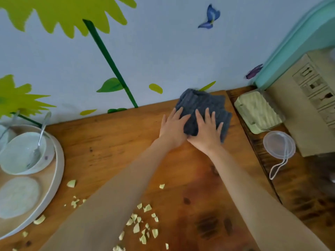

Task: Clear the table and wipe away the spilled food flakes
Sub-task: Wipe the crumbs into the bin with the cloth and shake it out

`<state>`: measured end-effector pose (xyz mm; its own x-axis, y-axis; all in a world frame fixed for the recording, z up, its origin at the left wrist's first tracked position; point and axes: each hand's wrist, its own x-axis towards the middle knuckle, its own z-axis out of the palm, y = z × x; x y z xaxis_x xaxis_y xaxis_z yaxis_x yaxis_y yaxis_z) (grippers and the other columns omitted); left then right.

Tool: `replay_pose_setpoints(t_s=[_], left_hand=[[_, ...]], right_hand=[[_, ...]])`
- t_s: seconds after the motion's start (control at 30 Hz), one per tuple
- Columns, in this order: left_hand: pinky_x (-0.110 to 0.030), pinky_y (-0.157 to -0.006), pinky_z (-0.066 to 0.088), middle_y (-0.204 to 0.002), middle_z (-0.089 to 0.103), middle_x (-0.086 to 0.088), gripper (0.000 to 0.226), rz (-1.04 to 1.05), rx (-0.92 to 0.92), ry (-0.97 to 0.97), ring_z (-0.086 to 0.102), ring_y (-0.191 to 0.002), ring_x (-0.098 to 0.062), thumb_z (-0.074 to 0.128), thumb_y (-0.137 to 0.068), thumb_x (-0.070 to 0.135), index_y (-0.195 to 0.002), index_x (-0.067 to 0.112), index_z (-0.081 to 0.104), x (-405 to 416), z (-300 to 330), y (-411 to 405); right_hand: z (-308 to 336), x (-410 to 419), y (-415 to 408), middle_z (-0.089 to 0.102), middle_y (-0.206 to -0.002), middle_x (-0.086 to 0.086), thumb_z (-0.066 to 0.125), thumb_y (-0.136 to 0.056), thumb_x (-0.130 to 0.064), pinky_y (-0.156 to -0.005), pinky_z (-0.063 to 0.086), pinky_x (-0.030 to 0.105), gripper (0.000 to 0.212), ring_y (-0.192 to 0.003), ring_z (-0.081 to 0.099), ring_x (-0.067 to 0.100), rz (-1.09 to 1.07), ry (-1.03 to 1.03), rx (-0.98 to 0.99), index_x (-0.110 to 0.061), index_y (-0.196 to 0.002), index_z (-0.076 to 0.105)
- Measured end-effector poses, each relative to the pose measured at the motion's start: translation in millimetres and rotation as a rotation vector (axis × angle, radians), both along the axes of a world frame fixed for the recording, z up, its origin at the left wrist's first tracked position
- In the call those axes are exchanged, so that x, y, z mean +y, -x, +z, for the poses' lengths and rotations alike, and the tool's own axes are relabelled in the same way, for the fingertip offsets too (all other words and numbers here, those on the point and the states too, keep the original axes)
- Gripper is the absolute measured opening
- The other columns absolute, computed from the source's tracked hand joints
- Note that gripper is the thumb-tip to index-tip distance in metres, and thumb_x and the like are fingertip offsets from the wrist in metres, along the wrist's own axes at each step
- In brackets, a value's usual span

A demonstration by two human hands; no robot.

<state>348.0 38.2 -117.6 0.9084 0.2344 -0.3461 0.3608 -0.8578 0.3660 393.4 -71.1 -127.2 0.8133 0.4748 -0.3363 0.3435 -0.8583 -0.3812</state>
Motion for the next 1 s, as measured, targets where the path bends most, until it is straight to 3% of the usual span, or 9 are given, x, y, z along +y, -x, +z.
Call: replay_pose_setpoints(t_s=[0.17,0.27,0.47,0.77,1.0], left_hand=[[-0.046,-0.117,-0.003,-0.159,0.0,0.004,0.063,-0.096,-0.031,-0.034,-0.004,-0.147,-0.018,0.044,-0.092,0.026,-0.148,0.033,0.015,19,-16,-7],[-0.04,-0.119,-0.004,-0.158,0.01,0.005,0.049,-0.09,-0.098,-0.025,0.003,-0.147,-0.016,0.039,-0.097,0.027,-0.144,0.033,0.028,21,-20,-1],[-0.036,-0.119,0.002,-0.156,0.021,0.005,0.041,-0.095,-0.071,0.021,0.013,-0.146,-0.014,0.036,-0.098,0.024,-0.138,0.028,0.042,16,-7,22],[-0.033,-0.12,0.002,-0.156,0.022,0.004,0.038,-0.196,0.061,0.064,0.012,-0.145,-0.011,0.034,-0.099,0.023,-0.134,0.02,0.048,5,9,122],[-0.032,-0.12,0.001,-0.156,0.023,0.002,0.04,-0.299,0.14,0.033,0.011,-0.146,-0.011,0.032,-0.099,0.022,-0.138,0.021,0.044,14,15,198]], right_hand=[[-21,3,-12,-0.014,-0.158,0.007,0.049,-0.088,-0.047,-0.114,-0.008,0.05,0.08,-0.145,-0.015,0.024,0.032,0.043,-0.108,-0.026,-0.149,0.001],[-30,1,-8,-0.009,-0.158,0.005,0.037,-0.095,-0.045,-0.116,-0.006,0.046,0.066,-0.146,-0.011,0.022,0.049,0.044,-0.192,-0.029,-0.149,0.004],[-23,-9,12,-0.002,-0.159,0.002,0.031,-0.098,-0.041,-0.117,-0.004,0.039,0.053,-0.146,-0.006,0.018,0.101,0.001,-0.121,-0.031,-0.148,0.015],[-10,-32,119,0.0,-0.159,-0.001,0.029,-0.099,-0.042,-0.117,-0.006,0.035,0.051,-0.146,-0.005,0.014,0.143,-0.051,0.026,-0.029,-0.147,0.02],[-10,-28,215,-0.009,-0.158,0.0,0.022,-0.1,-0.04,-0.116,-0.01,0.035,0.052,-0.145,-0.011,0.015,0.107,-0.002,0.061,-0.027,-0.149,0.01]])
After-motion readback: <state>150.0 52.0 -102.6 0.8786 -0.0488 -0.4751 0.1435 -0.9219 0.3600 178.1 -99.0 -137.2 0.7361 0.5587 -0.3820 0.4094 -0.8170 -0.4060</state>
